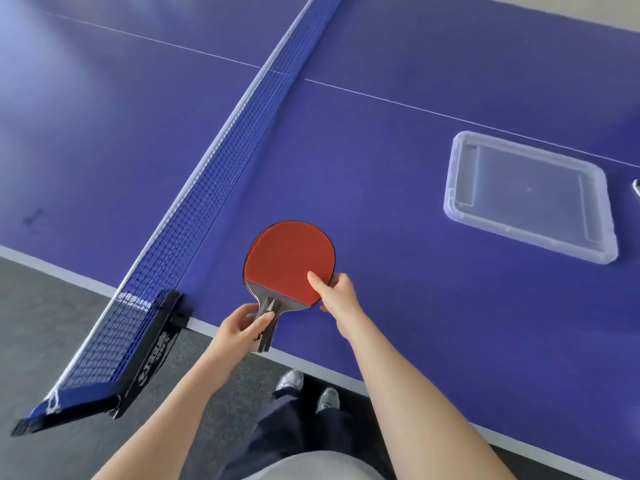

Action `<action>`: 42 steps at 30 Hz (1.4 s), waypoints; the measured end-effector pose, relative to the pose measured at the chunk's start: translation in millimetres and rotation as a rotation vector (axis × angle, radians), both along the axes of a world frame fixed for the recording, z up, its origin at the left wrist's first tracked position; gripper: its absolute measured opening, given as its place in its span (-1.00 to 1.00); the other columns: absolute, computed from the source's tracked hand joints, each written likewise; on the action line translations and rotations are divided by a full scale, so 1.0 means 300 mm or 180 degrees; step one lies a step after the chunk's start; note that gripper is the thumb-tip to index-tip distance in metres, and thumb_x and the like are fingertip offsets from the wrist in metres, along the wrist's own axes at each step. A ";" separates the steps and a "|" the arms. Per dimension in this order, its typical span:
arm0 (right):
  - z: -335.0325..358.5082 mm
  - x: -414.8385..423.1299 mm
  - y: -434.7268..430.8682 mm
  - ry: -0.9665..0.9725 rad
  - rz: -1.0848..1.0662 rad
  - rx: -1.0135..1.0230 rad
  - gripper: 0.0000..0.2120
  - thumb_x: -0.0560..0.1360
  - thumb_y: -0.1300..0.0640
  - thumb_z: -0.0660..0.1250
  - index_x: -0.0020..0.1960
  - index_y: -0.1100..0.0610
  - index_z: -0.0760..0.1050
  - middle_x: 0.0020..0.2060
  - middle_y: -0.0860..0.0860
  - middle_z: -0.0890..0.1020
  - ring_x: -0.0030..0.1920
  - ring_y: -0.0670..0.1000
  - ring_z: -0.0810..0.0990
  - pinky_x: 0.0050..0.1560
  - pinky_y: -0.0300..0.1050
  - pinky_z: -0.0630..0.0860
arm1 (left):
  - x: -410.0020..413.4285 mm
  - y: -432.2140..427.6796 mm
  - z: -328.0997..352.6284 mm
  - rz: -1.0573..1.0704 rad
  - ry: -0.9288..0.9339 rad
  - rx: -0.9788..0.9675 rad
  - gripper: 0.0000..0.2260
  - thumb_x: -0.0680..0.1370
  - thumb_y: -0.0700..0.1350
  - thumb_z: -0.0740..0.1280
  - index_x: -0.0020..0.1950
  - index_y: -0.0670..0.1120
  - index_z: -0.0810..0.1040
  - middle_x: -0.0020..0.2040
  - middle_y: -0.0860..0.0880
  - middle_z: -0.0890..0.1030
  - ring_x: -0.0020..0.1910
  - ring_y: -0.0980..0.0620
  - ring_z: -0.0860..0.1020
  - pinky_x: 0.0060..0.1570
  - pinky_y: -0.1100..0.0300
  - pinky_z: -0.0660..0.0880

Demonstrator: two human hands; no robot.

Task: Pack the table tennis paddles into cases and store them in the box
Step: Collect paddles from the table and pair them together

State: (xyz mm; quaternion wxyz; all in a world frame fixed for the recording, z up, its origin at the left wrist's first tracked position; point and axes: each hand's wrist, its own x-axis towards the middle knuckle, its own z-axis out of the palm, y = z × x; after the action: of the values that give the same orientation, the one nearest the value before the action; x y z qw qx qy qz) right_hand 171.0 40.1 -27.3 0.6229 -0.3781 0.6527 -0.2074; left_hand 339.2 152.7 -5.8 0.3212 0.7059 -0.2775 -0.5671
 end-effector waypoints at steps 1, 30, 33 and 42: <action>-0.010 0.022 -0.018 0.0006 -0.0011 0.0016 -0.61 0.44 -0.14 0.40 0.08 0.10 0.41 0.05 0.02 0.55 0.03 0.01 0.56 0.08 0.00 0.57 | 0.023 -0.019 -0.008 0.0024 0.0023 0.0023 -0.71 0.54 0.08 0.33 0.21 -0.01 0.51 0.05 -0.07 0.68 0.06 -0.11 0.63 0.12 0.00 0.50; -0.096 0.262 -0.168 0.1286 0.0312 -0.0631 -0.60 0.43 -0.15 0.40 -0.11 0.19 0.43 -0.27 -0.09 0.46 -0.17 -0.01 0.48 -0.34 -0.22 0.37 | 0.235 -0.198 -0.162 0.0177 -0.1039 0.0095 -0.78 0.44 0.05 0.48 0.01 0.02 0.56 -0.19 0.02 0.60 -0.20 0.12 0.53 -0.21 0.34 0.41; -0.099 0.272 -0.152 0.1307 0.0207 -0.0661 -0.62 0.44 -0.14 0.39 -0.06 0.16 0.39 -0.26 -0.12 0.44 -0.14 -0.01 0.47 -0.20 -0.13 0.46 | 0.229 -0.198 -0.162 0.0135 -0.1098 0.0060 -0.80 0.44 0.03 0.48 -0.02 -0.01 0.58 -0.18 0.06 0.62 -0.18 0.14 0.55 -0.19 0.36 0.41; -0.067 0.232 -0.098 0.0926 0.0145 -0.0585 -0.68 0.49 -0.10 0.35 0.07 0.11 0.40 -0.13 -0.05 0.53 -0.06 -0.04 0.50 -0.22 -0.27 0.38 | 0.222 -0.194 -0.132 -0.0229 -0.1405 0.0088 -0.60 0.50 0.06 0.41 0.23 -0.15 0.52 0.09 -0.07 0.45 -0.06 -0.01 0.49 0.01 0.17 0.41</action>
State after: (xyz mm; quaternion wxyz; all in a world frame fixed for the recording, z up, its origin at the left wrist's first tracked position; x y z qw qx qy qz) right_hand 240.8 10.6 -47.4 0.4892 -0.4742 0.7055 -0.1952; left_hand 405.8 94.6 -45.2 0.2225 0.8068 -0.3583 -0.4137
